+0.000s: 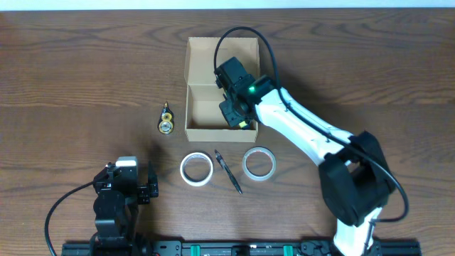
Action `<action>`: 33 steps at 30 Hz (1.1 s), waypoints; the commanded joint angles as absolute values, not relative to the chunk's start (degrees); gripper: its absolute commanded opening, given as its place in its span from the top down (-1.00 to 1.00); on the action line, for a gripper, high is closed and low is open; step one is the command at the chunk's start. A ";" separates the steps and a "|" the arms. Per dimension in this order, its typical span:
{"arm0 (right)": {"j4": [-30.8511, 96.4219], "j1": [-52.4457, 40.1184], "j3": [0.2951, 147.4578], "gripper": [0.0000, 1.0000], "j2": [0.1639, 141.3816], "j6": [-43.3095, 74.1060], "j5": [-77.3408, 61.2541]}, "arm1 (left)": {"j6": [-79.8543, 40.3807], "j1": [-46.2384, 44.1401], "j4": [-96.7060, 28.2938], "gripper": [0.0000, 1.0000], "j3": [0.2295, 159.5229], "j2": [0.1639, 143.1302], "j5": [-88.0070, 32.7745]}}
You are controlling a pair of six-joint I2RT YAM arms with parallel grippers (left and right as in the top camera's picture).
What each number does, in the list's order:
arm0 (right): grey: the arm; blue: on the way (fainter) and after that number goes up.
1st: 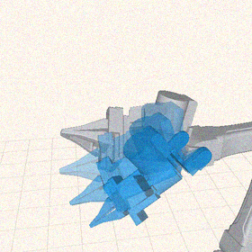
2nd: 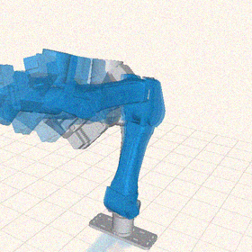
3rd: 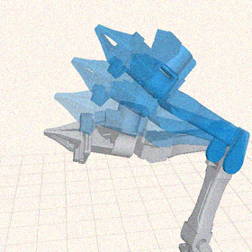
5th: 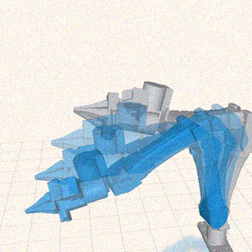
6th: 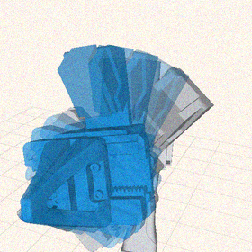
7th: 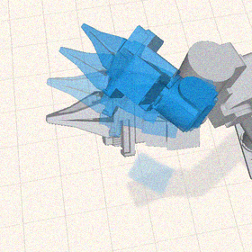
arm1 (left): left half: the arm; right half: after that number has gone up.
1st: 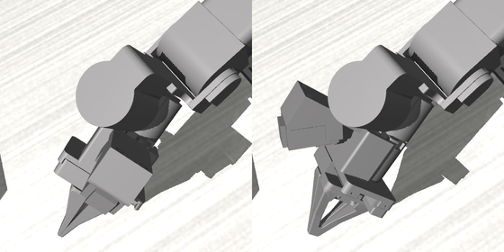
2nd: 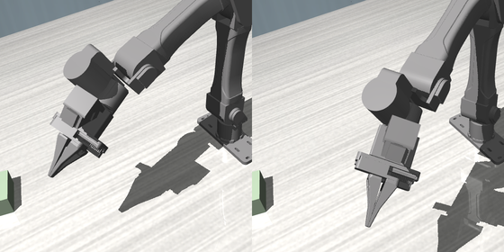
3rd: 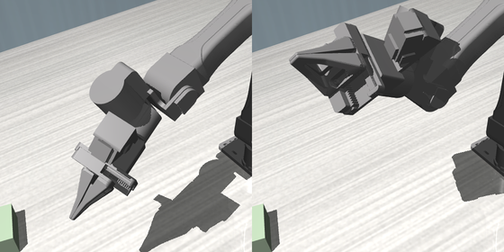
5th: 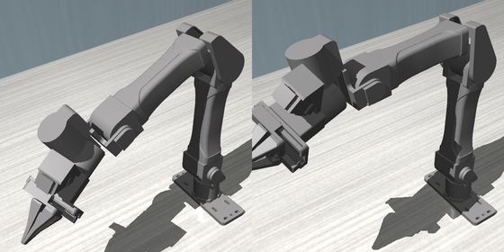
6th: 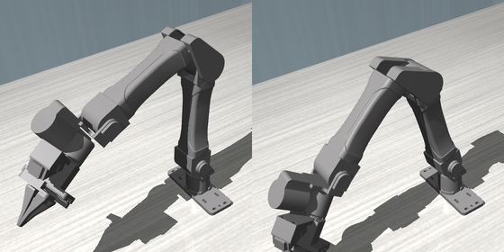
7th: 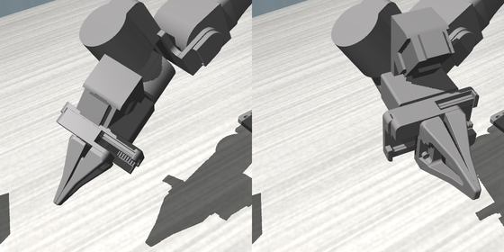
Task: Pack container
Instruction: 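Carry the highlighter into the box and release it with the right gripper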
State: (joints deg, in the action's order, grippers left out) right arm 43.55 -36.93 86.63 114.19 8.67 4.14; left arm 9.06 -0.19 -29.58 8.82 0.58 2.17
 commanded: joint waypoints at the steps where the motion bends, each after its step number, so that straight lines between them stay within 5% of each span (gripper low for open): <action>1: 42.65 -37.17 86.87 0.64 115.96 8.03 4.69 | 9.43 -0.40 -29.71 -0.91 8.10 0.21 3.20; 5: 41.78 -37.17 86.87 0.38 116.40 8.03 4.67 | 9.43 -0.40 -29.71 -0.91 8.10 0.21 3.20; 23: 37.17 -37.17 87.48 0.17 115.59 6.46 4.25 | 9.43 -0.40 -29.71 -0.91 8.10 0.21 3.20; 27: 37.12 -37.17 89.32 -0.26 112.53 6.33 4.25 | 9.43 -0.40 -29.71 -0.91 8.10 0.21 3.20; 33: 36.82 -37.17 89.54 -0.46 105.49 6.04 4.27 | 9.45 -0.40 -29.74 -0.91 8.10 0.21 3.20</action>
State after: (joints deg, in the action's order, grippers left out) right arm 37.17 -36.93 87.53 110.28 6.74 4.10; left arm 9.04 -0.19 -29.58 8.82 0.58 2.17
